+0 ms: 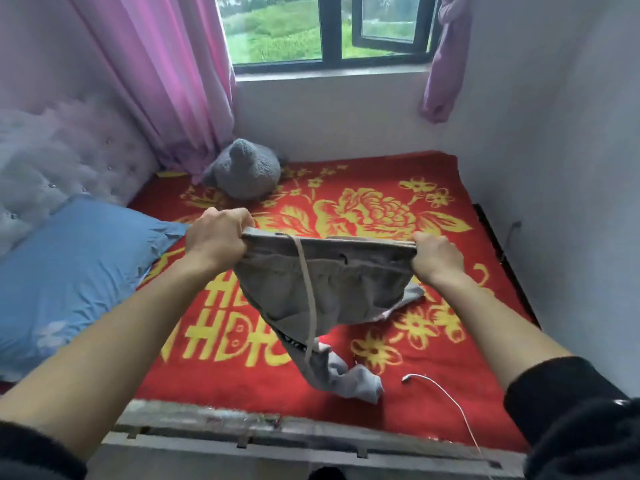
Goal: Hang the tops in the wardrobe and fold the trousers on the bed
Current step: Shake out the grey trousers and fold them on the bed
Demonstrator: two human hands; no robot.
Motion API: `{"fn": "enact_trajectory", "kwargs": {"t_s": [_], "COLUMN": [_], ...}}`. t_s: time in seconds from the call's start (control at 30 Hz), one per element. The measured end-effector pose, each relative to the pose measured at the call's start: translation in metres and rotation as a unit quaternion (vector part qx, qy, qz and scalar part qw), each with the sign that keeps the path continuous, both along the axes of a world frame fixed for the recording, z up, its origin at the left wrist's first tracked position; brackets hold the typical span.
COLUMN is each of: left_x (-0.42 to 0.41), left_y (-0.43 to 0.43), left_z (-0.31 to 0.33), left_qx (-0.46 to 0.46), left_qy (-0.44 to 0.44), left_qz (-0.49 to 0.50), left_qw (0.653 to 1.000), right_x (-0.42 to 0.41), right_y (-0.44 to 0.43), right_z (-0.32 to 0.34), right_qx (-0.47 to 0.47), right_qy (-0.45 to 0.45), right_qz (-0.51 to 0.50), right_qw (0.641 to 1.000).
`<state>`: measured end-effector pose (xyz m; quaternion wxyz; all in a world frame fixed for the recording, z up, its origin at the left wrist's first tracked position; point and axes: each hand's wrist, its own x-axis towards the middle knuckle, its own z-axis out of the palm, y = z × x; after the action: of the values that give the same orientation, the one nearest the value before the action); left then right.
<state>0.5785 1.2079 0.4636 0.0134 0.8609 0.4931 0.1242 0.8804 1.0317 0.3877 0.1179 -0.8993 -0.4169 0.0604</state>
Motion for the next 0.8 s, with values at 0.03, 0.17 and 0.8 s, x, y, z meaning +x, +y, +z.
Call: {"fn": "enact_trajectory", "kwargs": {"t_s": [0.03,0.17,0.8], "left_x": [-0.007,-0.029,-0.079], "left_y": [-0.004,-0.012,0.043], "left_z": [-0.002,-0.001,0.151], "left_qx": [0.022,0.051,-0.180], "left_qy": [0.033,0.100,-0.587], "left_qz": [-0.017,-0.006,-0.106], "left_qw": [0.999,0.994,0.782], "right_x": [0.004,-0.004,-0.143], "right_y": [-0.002,-0.011,-0.005], "right_z": [0.021,0.088,0.247], "right_qx": [0.022,0.078,0.553], "right_qy": [-0.003,0.002,0.057], "right_qz": [0.000,0.018,-0.141], "right_qw": [1.000,0.997,0.819]}}
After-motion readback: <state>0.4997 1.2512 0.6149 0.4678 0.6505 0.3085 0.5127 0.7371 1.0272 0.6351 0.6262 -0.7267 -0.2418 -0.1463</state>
